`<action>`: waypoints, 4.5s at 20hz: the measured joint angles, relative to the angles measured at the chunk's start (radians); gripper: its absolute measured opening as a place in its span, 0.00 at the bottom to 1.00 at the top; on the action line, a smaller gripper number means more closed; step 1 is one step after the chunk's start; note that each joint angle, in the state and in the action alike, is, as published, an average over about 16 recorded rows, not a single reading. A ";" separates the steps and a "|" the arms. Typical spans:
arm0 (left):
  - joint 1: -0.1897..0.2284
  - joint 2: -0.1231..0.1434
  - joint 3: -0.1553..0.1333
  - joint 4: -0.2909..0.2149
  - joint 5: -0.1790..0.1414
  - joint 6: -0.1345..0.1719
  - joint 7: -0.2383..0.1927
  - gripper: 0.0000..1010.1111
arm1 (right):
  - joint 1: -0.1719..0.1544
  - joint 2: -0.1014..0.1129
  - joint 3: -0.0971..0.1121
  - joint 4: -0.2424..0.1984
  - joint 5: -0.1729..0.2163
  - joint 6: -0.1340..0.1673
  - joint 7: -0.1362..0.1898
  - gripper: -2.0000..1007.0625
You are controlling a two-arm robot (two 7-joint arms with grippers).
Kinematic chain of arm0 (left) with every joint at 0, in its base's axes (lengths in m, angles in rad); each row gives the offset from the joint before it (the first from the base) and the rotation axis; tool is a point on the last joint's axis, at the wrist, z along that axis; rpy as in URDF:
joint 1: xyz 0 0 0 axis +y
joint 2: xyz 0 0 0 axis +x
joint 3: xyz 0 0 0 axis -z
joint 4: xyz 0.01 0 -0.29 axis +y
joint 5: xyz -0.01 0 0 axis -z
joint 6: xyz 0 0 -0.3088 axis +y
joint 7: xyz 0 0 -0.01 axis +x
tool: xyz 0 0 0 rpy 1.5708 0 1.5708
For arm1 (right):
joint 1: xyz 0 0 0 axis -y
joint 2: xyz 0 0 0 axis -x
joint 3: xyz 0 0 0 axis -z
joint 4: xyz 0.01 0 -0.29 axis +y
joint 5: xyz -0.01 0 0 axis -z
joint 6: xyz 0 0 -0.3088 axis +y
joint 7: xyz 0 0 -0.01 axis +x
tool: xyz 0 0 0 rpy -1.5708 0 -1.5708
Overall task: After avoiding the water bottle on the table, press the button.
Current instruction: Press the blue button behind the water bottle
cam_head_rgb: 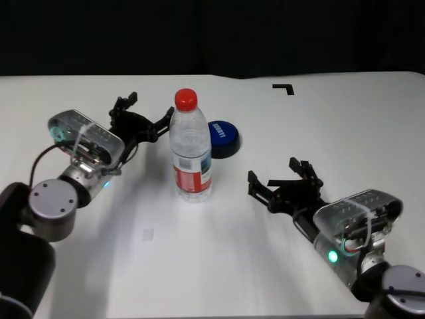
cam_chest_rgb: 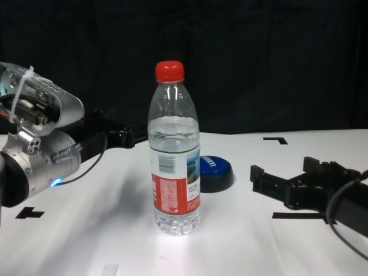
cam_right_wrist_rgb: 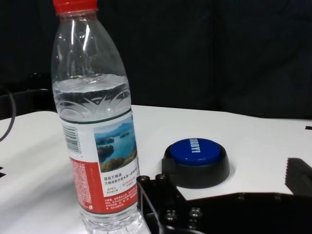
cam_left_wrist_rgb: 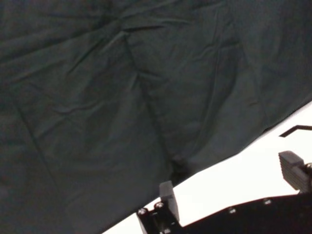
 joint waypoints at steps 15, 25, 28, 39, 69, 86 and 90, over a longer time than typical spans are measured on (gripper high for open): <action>-0.055 -0.021 0.021 0.078 0.001 -0.034 -0.012 0.99 | 0.000 0.000 0.000 0.000 0.000 0.000 0.000 1.00; -0.080 -0.033 0.030 0.118 -0.003 -0.053 -0.019 0.99 | 0.000 0.000 0.000 0.000 0.000 0.000 0.000 1.00; -0.083 -0.035 0.031 0.124 -0.004 -0.056 -0.019 0.99 | 0.000 0.000 0.000 0.000 0.000 0.000 0.000 1.00; -0.088 -0.032 0.027 0.133 -0.001 -0.059 -0.009 0.99 | 0.000 0.000 0.000 0.000 0.000 0.000 0.000 1.00; 0.172 0.052 -0.110 -0.262 0.005 0.067 0.080 0.99 | 0.000 0.000 0.000 0.000 0.000 0.000 0.000 1.00; 0.391 0.023 -0.193 -0.531 0.042 0.149 0.138 0.99 | 0.000 0.000 0.000 0.000 0.000 0.000 0.000 1.00; 0.424 0.010 -0.195 -0.564 0.053 0.160 0.144 0.99 | 0.000 0.000 0.000 0.000 0.000 0.000 0.000 1.00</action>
